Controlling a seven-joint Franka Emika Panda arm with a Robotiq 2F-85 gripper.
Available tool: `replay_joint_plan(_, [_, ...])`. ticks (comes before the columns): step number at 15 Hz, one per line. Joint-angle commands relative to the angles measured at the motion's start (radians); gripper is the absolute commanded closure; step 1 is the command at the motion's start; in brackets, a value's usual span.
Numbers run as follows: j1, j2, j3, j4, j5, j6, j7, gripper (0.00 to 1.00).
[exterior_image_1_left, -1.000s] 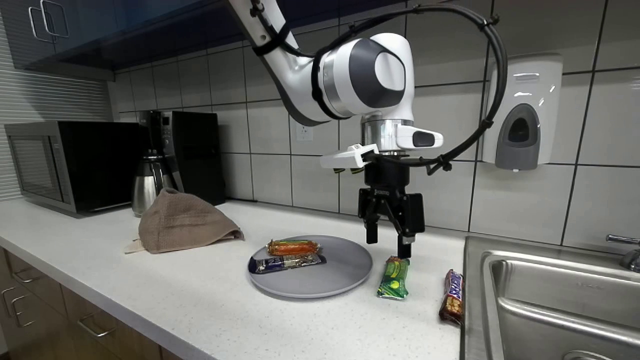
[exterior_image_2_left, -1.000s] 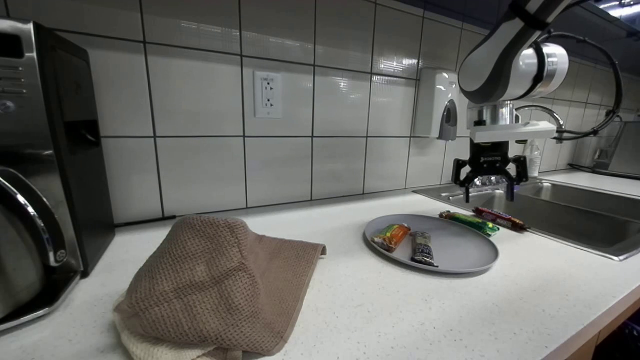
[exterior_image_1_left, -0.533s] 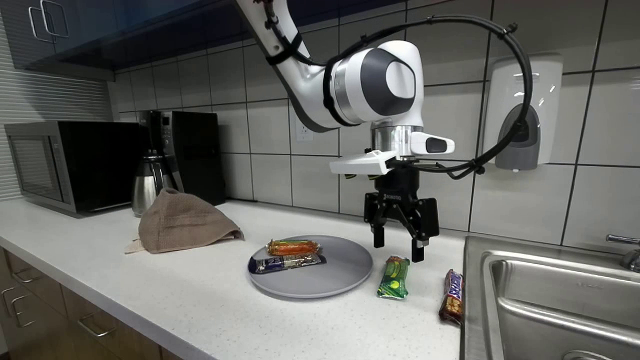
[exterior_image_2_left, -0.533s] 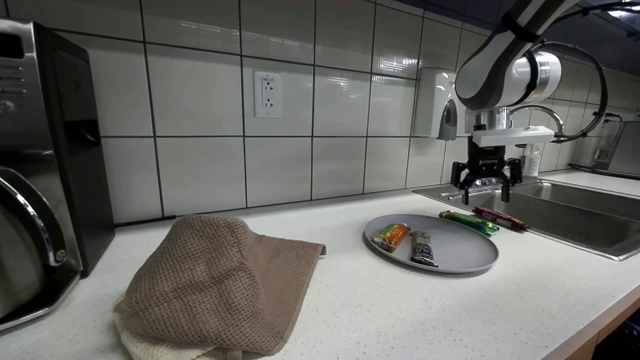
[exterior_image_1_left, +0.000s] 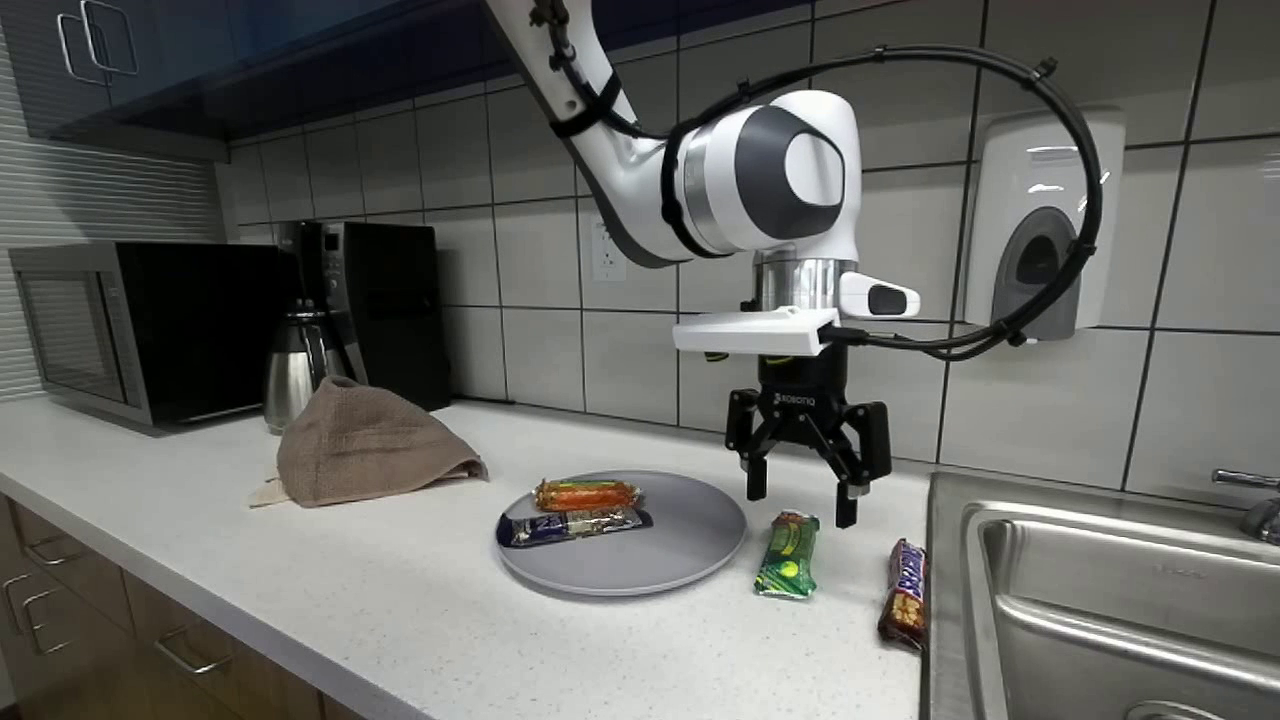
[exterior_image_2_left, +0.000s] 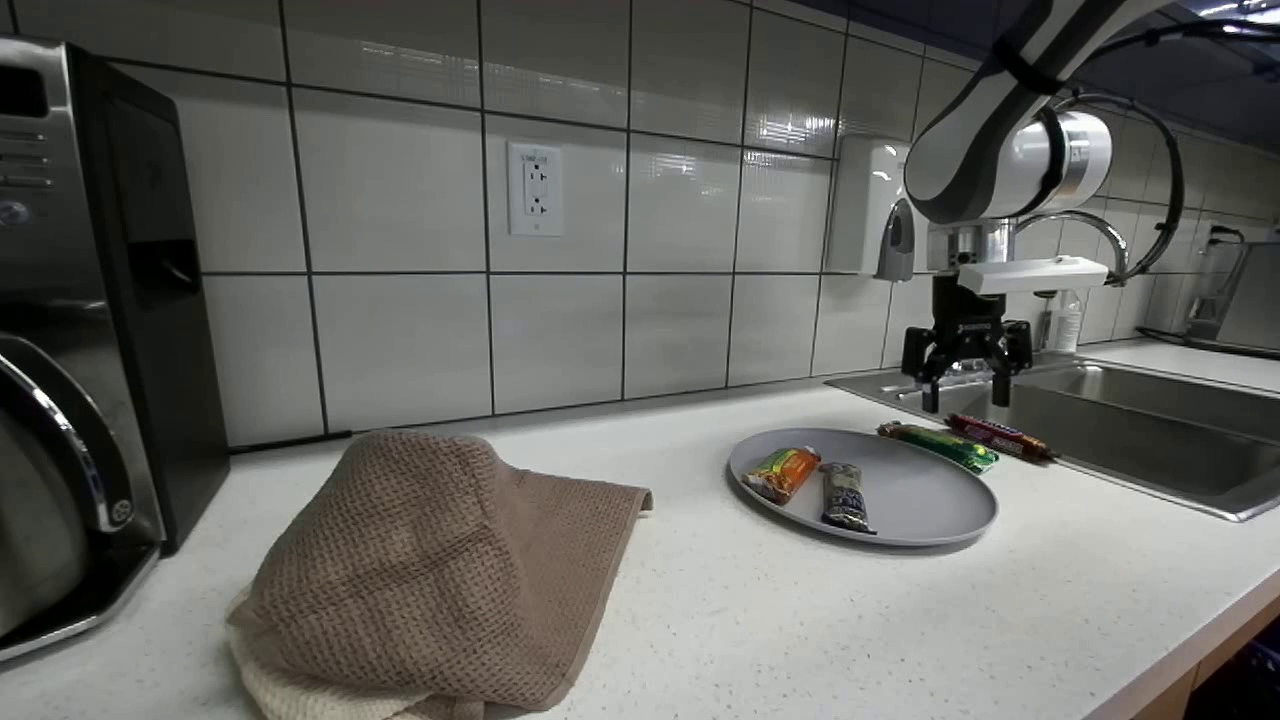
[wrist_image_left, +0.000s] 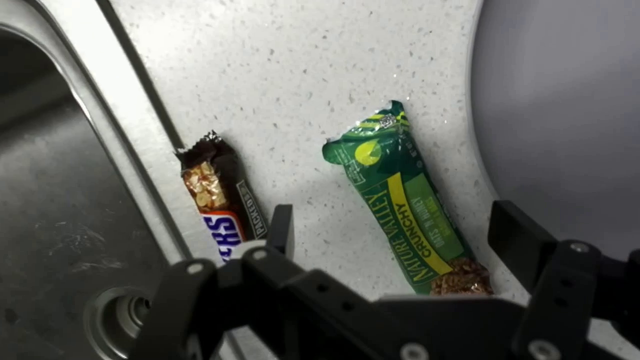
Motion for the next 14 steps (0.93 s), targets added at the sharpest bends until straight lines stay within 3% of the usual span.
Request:
replay_joint_plan(1, [-0.034,0.035,0.027,0.061,0.016,-0.068,-0.079,0.0])
replay_joint_plan(14, [-0.03,0.119,0.035,0.157,-0.006,-0.148,-0.126,0.0])
